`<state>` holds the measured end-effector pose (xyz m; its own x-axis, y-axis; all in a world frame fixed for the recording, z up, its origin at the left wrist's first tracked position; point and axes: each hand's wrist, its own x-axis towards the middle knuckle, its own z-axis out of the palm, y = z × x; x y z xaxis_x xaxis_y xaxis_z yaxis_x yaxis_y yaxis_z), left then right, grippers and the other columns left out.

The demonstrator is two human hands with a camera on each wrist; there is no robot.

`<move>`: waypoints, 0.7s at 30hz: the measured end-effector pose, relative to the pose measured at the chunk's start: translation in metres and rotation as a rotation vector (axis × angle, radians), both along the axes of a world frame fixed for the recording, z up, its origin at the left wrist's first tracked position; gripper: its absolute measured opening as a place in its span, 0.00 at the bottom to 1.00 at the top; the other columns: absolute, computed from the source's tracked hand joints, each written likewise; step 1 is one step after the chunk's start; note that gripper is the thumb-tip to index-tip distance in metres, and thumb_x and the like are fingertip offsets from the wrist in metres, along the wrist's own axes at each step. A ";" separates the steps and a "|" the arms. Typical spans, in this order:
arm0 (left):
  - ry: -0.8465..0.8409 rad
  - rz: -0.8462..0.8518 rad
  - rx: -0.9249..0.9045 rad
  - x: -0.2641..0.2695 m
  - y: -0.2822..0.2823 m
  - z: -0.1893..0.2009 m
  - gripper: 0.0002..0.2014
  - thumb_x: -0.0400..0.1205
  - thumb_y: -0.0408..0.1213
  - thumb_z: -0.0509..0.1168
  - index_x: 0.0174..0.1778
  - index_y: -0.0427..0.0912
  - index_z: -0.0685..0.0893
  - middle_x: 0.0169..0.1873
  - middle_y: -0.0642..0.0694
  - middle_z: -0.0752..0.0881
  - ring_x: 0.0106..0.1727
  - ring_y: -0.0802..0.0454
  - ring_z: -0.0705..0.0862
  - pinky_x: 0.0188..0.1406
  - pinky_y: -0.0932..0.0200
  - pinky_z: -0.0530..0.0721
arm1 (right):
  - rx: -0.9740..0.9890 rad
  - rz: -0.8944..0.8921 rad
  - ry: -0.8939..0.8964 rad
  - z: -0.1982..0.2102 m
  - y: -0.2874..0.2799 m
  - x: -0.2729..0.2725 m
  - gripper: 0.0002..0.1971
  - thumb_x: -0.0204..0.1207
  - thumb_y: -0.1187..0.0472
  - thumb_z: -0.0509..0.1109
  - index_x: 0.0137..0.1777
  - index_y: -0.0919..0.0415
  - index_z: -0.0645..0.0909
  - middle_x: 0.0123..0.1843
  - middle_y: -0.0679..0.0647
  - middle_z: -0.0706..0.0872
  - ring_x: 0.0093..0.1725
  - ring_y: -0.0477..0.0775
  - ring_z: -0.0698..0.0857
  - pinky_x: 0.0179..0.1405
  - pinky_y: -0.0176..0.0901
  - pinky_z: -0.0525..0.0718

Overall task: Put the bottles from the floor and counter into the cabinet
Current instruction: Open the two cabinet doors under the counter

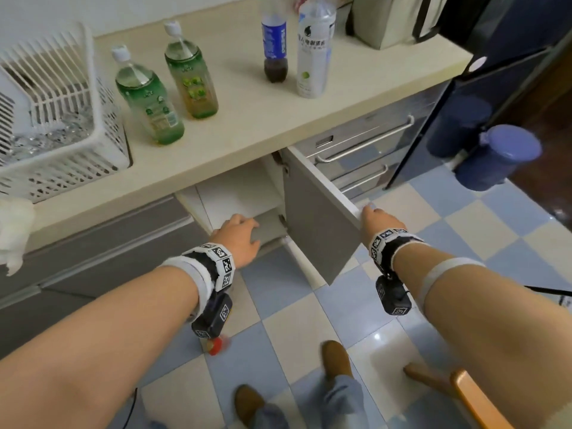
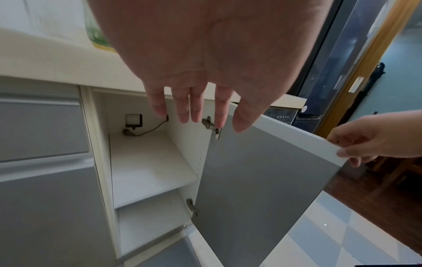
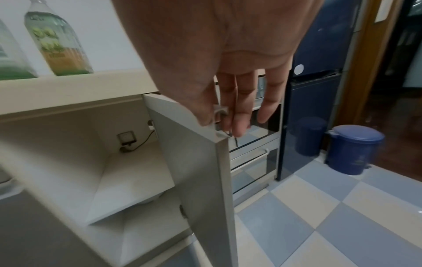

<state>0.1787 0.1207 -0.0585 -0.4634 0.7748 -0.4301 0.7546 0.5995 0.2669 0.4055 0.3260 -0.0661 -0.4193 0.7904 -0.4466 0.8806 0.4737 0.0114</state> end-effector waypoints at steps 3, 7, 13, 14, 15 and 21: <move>0.004 0.042 -0.028 0.022 0.016 -0.009 0.24 0.83 0.45 0.63 0.77 0.49 0.75 0.78 0.43 0.71 0.77 0.41 0.74 0.78 0.42 0.70 | 0.027 0.075 -0.015 -0.006 0.011 0.012 0.27 0.76 0.65 0.66 0.75 0.59 0.66 0.67 0.61 0.81 0.62 0.66 0.83 0.58 0.60 0.81; -0.014 0.131 -0.031 0.048 0.033 -0.012 0.23 0.83 0.45 0.63 0.76 0.49 0.74 0.77 0.43 0.71 0.77 0.41 0.74 0.77 0.43 0.71 | 0.091 0.143 -0.072 0.001 0.037 0.023 0.30 0.75 0.65 0.69 0.77 0.59 0.65 0.71 0.61 0.78 0.68 0.66 0.79 0.64 0.62 0.78; -0.038 0.271 -0.013 0.061 0.017 -0.006 0.22 0.83 0.46 0.64 0.74 0.51 0.76 0.76 0.45 0.72 0.73 0.42 0.78 0.74 0.41 0.74 | 0.154 0.254 -0.112 0.012 0.034 0.009 0.36 0.70 0.63 0.75 0.76 0.56 0.64 0.71 0.61 0.77 0.72 0.65 0.76 0.67 0.63 0.76; -0.043 0.297 -0.012 0.060 0.009 -0.004 0.22 0.83 0.46 0.64 0.74 0.51 0.76 0.76 0.46 0.72 0.72 0.42 0.79 0.74 0.40 0.74 | 0.196 0.281 -0.107 0.013 0.028 0.004 0.37 0.69 0.62 0.76 0.77 0.55 0.63 0.71 0.61 0.76 0.72 0.64 0.75 0.66 0.62 0.76; -0.046 0.325 -0.010 0.058 0.000 -0.003 0.22 0.83 0.46 0.64 0.75 0.51 0.76 0.77 0.46 0.71 0.72 0.42 0.79 0.75 0.40 0.74 | 0.247 0.327 -0.106 0.015 0.020 -0.003 0.38 0.69 0.61 0.76 0.78 0.55 0.62 0.71 0.61 0.74 0.72 0.64 0.73 0.67 0.62 0.76; -0.050 0.530 -0.032 0.040 -0.089 -0.015 0.22 0.83 0.46 0.63 0.75 0.51 0.76 0.73 0.44 0.74 0.70 0.40 0.80 0.70 0.45 0.76 | 0.288 0.689 -0.076 0.011 -0.049 -0.077 0.36 0.71 0.60 0.76 0.77 0.57 0.65 0.72 0.62 0.72 0.74 0.65 0.70 0.69 0.61 0.73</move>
